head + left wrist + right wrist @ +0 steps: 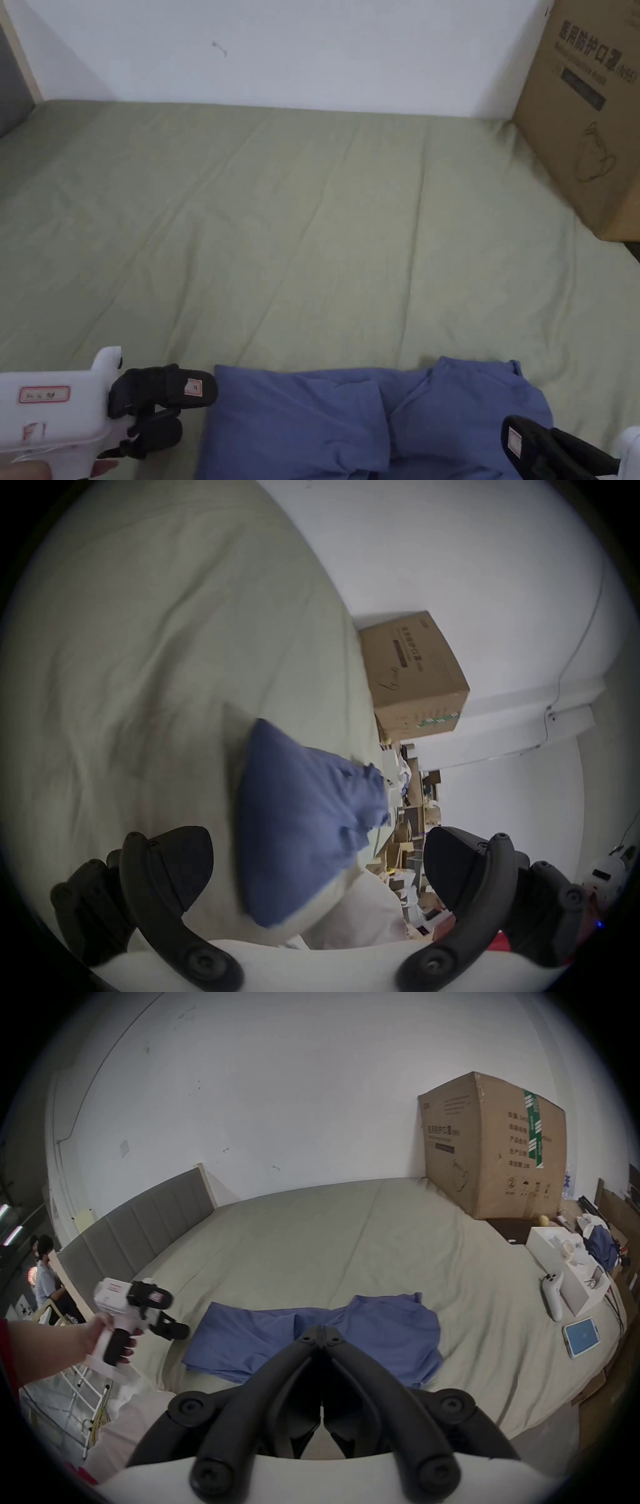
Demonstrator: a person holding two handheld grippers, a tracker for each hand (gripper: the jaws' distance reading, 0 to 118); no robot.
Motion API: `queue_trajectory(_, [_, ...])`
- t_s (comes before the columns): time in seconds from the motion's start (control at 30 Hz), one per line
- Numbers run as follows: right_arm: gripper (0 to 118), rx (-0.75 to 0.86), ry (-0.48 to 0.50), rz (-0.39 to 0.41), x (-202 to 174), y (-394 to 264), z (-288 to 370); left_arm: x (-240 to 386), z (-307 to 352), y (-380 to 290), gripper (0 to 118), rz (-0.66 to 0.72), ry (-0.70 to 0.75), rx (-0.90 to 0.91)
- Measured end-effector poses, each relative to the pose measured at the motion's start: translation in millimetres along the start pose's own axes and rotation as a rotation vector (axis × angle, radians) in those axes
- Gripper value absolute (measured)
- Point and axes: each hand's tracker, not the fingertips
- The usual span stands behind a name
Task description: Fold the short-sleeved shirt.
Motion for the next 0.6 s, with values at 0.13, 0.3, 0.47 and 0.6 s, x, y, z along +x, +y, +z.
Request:
queue_trajectory(0.13, [0,-0.035,-0.008,0.040,-8.2,2.6,-10.6,-23.8,-44.0,-0.7,118,0.148,-0.221,-0.115])
queue_trajectory(0.3, [0,-0.058,-0.010,0.052,-14.9,6.3,-23.7,-2.2,-90.5,8.3,58,0.077,-0.219,-0.086])
queue_trajectory(0.47, [0,-0.079,-0.015,0.032,-17.7,5.3,-31.0,-21.8,-89.0,12.1,7,0.119,-0.036,-0.043])
queue_trajectory(0.6, [0,-0.086,0.004,0.032,-17.9,5.9,-28.4,18.6,-57.5,9.8,7,-0.106,0.075,-0.051])
